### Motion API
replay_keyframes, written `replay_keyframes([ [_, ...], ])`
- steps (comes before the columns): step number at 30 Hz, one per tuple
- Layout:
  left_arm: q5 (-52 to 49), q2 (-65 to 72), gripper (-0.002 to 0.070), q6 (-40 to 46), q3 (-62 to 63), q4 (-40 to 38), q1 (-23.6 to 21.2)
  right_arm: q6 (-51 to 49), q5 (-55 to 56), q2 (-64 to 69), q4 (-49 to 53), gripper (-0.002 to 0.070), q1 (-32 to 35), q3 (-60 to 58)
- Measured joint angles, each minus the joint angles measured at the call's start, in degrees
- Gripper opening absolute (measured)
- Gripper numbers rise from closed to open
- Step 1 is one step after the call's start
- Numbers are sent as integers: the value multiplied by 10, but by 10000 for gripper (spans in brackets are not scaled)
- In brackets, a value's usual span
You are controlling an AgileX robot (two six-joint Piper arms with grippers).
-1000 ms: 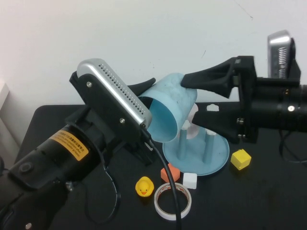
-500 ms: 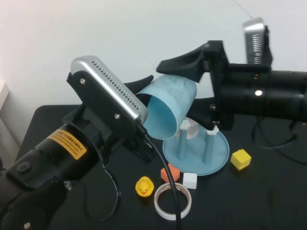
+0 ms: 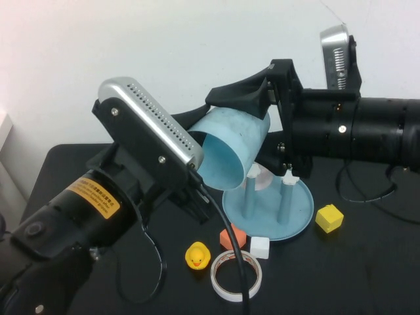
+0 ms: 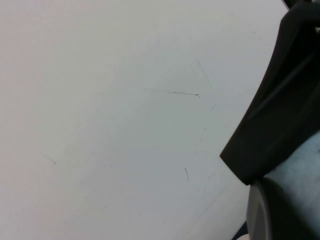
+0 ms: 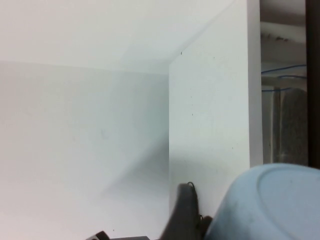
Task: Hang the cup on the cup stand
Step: Adjust the cup with two arms
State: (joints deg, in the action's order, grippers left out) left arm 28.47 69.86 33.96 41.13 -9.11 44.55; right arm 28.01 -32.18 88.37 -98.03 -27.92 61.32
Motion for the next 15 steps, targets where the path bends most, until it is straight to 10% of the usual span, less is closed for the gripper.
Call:
replay_keyframes([
  [7,0,0,54,2,0,0,0,7,1,0,0,586,0,1],
  [15,-59,-5,382,1,0,-6,0,62,3,1,5,585,7,28],
])
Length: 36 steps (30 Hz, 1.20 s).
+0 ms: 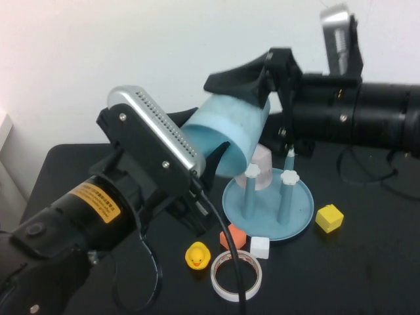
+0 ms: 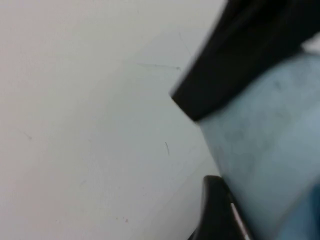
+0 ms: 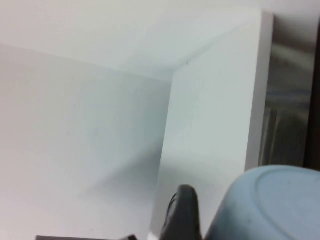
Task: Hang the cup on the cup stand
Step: Adjust the cup with two arms, then place the cup on the cup holder
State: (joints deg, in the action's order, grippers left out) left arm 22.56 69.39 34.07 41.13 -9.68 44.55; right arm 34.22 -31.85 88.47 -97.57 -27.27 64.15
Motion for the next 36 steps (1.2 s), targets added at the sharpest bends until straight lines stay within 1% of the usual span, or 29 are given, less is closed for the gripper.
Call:
replay_keyframes([
  [3,-17,-13,407,-5,0,-1,0,37,-1,0,2,585,12,13],
  [7,-49,-50,410,-10,0,-1,0,87,-1,0,2,584,34,19],
  [10,-85,-94,410,-12,0,-5,0,153,1,0,2,584,47,19],
  [13,-155,-139,410,-18,0,-17,0,258,19,0,2,583,51,19],
  [17,-266,-193,411,-22,0,-29,0,460,62,1,1,583,51,19],
  [19,-304,-211,410,-25,0,-29,0,556,89,4,0,583,51,19],
  [21,-329,-223,400,-28,0,-29,0,626,127,12,-2,583,51,19],
  [24,-348,-230,354,-30,0,-29,0,675,173,28,-3,583,51,19],
  [26,-351,-230,311,-31,0,-29,0,686,193,43,-4,583,51,19],
  [31,-357,-229,176,-32,0,-29,0,703,230,94,-8,582,51,19],
  [36,-360,-229,71,-32,0,-29,0,713,261,153,-9,582,51,27],
])
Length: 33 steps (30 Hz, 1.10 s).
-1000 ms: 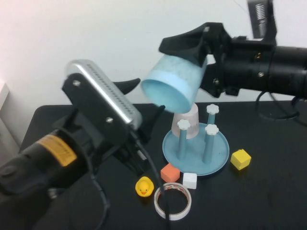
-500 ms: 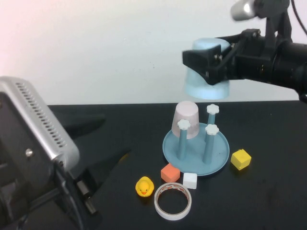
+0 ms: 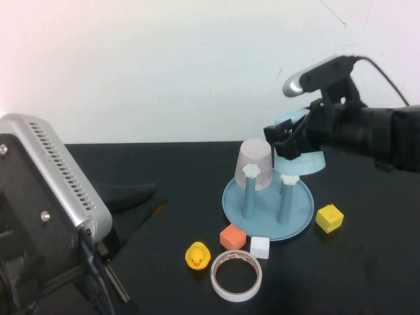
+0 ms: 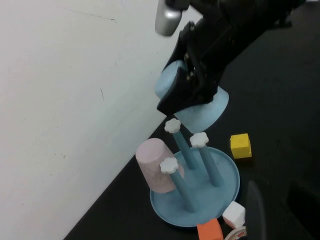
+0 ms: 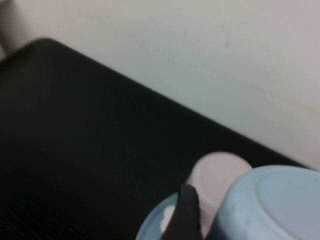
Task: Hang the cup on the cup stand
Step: Place the cup on the cup holder
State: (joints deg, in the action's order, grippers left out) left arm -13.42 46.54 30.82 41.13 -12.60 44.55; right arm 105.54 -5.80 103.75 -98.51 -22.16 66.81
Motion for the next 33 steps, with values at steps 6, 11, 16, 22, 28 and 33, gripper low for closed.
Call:
replay_keyframes([
  [6,-17,0,6,1,0,5,0,10,11,46,-3,582,0,34],
  [11,-56,0,0,1,0,8,0,79,12,57,-4,582,0,68],
  [16,-70,0,0,1,0,13,0,127,12,73,-5,582,0,100],
  [22,-70,0,0,-3,0,15,0,133,3,91,-5,580,5,111],
  [28,-70,0,0,-14,0,15,0,112,-101,92,-5,580,46,112],
  [33,-70,0,0,-14,0,15,0,125,-188,92,-4,580,81,112],
])
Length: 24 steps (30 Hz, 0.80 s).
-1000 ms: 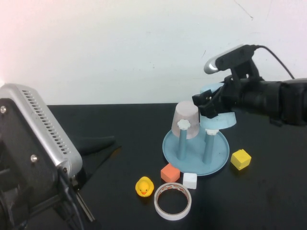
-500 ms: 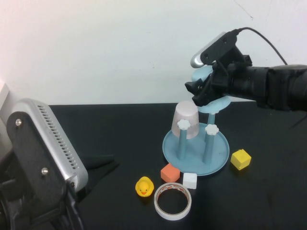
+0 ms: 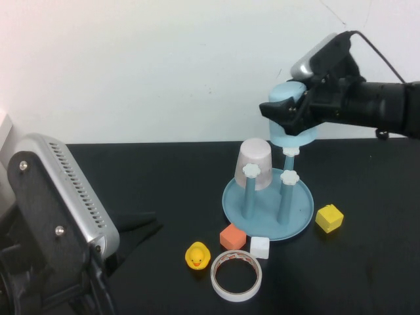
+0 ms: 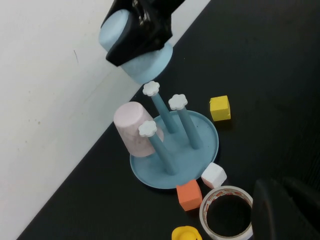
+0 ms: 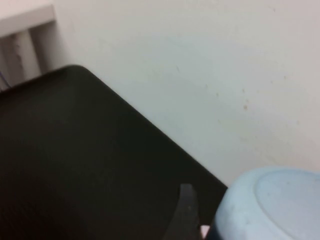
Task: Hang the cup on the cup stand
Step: Place the cup on the cup holder
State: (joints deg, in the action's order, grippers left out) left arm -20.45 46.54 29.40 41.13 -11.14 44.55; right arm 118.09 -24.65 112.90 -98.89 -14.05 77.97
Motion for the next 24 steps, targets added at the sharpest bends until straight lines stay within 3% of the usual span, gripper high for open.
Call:
replay_keyframes([
  [12,0,0,0,0,0,3,0,146,-20,2,5,580,23,3],
  [24,-1,0,0,0,0,3,0,99,0,48,5,580,23,28],
])
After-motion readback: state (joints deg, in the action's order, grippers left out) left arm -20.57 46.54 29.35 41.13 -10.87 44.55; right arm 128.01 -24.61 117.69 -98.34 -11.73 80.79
